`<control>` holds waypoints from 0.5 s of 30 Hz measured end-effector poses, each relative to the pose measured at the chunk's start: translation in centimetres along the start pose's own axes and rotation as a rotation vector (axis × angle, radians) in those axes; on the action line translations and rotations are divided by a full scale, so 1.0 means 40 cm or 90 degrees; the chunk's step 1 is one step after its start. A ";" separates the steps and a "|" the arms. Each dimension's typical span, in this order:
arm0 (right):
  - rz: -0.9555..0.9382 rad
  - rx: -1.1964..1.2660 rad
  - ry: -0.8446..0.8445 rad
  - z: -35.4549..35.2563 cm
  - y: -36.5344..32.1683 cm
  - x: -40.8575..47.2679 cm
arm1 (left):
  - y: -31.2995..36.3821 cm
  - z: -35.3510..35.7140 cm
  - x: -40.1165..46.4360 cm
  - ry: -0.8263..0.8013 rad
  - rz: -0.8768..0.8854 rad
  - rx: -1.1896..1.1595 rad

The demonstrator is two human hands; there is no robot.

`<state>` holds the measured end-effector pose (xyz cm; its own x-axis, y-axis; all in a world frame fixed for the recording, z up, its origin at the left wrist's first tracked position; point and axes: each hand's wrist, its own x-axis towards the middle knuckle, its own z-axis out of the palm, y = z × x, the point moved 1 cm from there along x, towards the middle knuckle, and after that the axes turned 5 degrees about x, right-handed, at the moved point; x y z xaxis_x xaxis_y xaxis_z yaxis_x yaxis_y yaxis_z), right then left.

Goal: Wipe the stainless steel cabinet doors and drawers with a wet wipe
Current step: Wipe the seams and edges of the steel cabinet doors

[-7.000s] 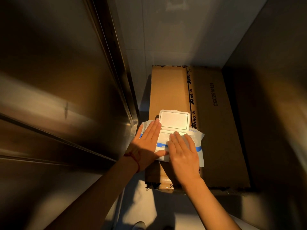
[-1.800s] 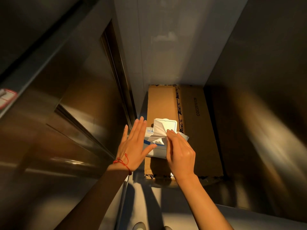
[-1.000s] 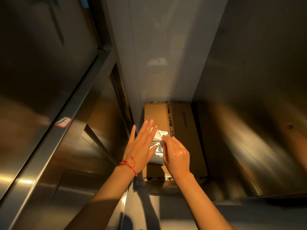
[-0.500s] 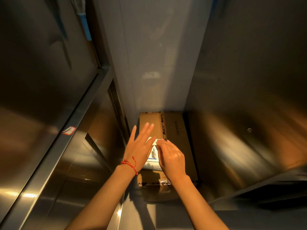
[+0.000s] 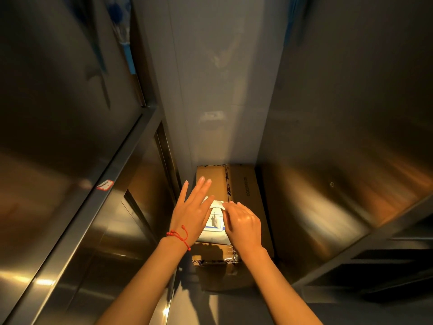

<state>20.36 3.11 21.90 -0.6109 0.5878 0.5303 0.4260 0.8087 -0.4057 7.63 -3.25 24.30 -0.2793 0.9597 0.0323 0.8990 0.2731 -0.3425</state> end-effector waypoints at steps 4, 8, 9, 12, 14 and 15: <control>0.000 -0.020 0.009 -0.009 -0.008 0.000 | 0.000 -0.027 -0.036 0.100 0.025 -0.039; -0.026 -0.046 0.010 -0.022 -0.012 -0.005 | -0.005 -0.034 -0.050 0.060 0.044 -0.083; -0.035 -0.055 0.006 -0.024 -0.014 -0.008 | -0.007 -0.024 -0.049 0.028 0.036 -0.074; -0.061 -0.072 0.003 -0.033 -0.029 -0.024 | -0.019 -0.009 -0.057 0.025 0.046 -0.052; -0.077 -0.083 0.004 -0.041 -0.040 -0.039 | -0.017 -0.010 -0.065 0.030 0.064 -0.049; -0.087 -0.087 0.006 -0.045 -0.045 -0.048 | -0.015 -0.014 -0.069 0.042 0.071 -0.042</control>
<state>21.96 0.57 22.94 -0.6636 0.4725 0.5800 0.4268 0.8759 -0.2253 8.05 -6.03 24.96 -0.1554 0.9860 0.0599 0.9442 0.1661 -0.2844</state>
